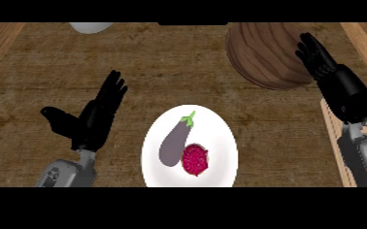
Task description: Pick the cupcake from the plate and place it in the bowl
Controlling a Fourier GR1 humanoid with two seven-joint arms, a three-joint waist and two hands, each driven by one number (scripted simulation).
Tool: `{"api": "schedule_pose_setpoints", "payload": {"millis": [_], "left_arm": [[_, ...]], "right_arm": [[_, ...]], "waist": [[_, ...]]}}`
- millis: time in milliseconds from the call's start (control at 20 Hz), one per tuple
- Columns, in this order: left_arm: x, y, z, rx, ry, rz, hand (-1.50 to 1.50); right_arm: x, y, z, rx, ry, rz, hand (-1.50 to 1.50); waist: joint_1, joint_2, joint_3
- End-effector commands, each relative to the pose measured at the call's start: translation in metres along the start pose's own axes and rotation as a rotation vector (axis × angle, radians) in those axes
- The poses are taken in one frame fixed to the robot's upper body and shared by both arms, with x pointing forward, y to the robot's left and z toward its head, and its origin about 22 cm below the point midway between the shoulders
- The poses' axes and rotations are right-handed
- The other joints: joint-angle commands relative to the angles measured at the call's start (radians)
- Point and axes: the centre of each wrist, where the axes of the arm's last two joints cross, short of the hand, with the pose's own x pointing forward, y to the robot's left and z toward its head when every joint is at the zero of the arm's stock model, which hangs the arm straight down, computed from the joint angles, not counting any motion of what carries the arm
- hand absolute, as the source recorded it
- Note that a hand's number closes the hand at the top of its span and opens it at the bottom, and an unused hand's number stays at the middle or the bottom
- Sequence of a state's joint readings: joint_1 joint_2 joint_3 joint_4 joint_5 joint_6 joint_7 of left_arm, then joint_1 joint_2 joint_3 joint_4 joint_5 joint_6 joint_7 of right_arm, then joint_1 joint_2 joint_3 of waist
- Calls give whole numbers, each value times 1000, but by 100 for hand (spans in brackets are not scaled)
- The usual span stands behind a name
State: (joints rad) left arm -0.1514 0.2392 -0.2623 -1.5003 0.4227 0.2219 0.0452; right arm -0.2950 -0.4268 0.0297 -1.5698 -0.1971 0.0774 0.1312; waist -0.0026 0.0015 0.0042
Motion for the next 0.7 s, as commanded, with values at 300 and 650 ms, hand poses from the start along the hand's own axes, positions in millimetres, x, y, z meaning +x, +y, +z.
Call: {"api": "schedule_pose_setpoints", "payload": {"millis": [300, 650], "left_arm": [[11, 15, 0, -93, -55, -242, 0], [13, 8, 16, -220, -75, -287, 0]], "right_arm": [[-43, -1, 55, -462, 269, 427, 150], [-46, 150, 89, -744, 201, 199, -150]], "waist": [[-114, -7, -42], [-21, -19, -12]]}}
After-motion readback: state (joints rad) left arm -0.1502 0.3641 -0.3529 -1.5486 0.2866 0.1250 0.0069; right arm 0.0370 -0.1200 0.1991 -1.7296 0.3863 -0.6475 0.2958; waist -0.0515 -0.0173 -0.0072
